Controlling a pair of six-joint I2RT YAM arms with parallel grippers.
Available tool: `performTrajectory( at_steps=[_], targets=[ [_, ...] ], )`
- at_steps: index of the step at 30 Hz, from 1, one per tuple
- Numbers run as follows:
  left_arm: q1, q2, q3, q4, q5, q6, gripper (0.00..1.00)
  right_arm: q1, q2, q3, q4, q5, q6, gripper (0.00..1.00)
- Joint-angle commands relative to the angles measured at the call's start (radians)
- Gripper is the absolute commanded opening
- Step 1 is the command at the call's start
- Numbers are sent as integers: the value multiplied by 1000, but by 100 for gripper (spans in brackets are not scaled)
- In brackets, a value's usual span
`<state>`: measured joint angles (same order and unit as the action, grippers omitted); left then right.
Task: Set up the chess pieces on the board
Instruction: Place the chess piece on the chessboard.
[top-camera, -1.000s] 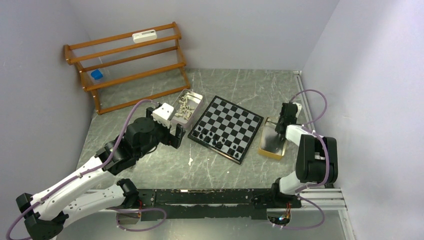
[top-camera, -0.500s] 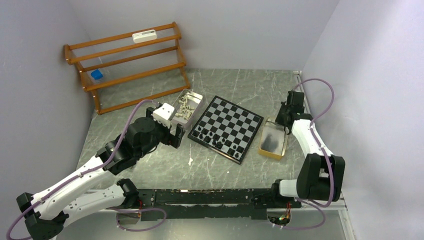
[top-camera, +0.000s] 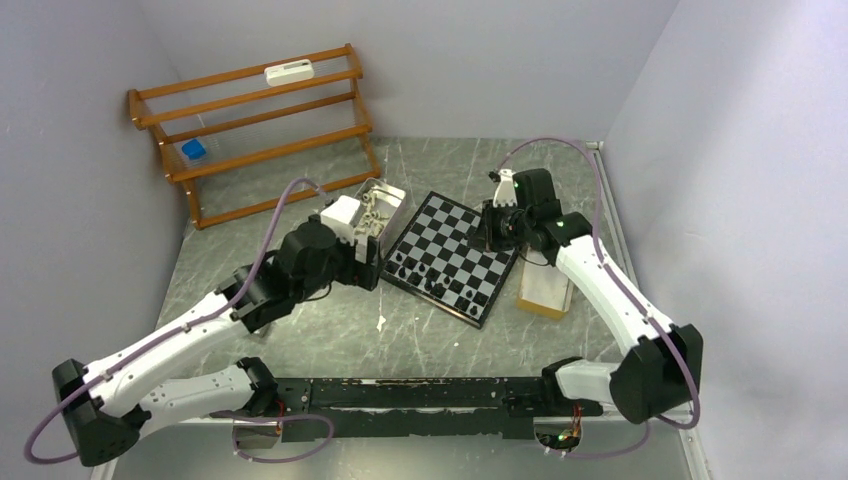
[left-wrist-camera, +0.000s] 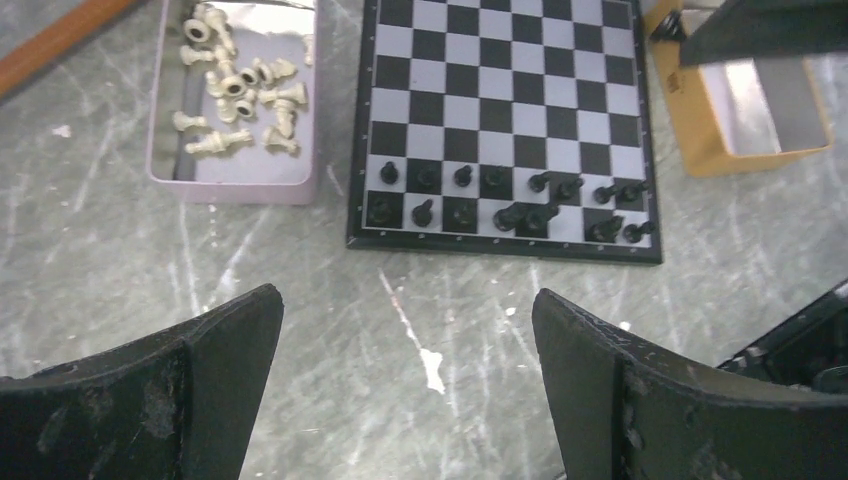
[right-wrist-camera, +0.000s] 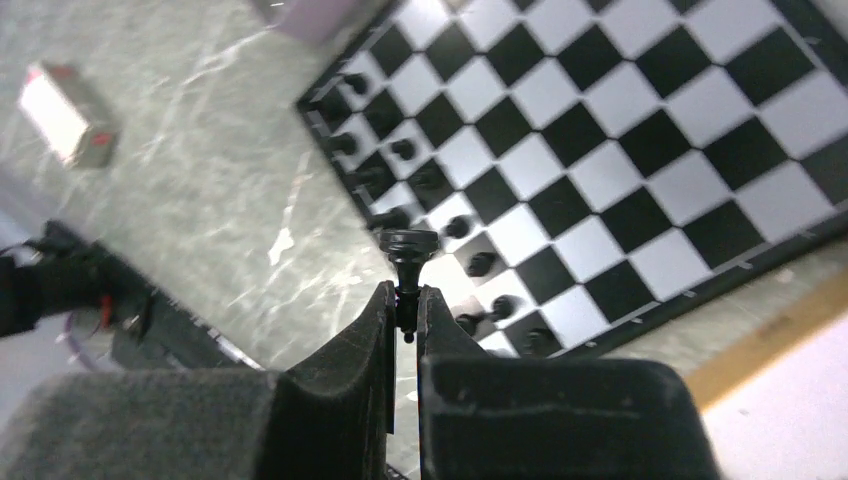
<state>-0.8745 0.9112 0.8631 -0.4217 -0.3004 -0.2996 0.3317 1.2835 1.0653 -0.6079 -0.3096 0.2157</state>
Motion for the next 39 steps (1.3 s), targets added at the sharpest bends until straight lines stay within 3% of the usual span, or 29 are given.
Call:
performTrajectory(
  at_steps=[1, 7, 10, 12, 19, 35, 39],
  targets=[
    [11, 91, 131, -13, 110, -126, 100, 61, -72, -38, 31, -203, 1, 0],
    [22, 250, 270, -14, 186, -181, 100, 212, -82, -90, 120, -230, 9, 0],
    [29, 305, 295, 18, 256, -212, 88, 265, -84, -86, 161, -218, 26, 0],
    [30, 332, 292, 48, 297, -230, 87, 280, -74, -75, 172, -209, 33, 0],
    [30, 375, 224, 101, 372, -253, 83, 286, -57, -52, 212, -209, 57, 0],
    [30, 428, 219, 29, 259, -209, 80, 289, -75, -10, 156, -192, 3, 0],
    [30, 395, 262, 22, 312, -231, 80, 289, -42, -17, 119, -181, -18, 0]
  ],
)
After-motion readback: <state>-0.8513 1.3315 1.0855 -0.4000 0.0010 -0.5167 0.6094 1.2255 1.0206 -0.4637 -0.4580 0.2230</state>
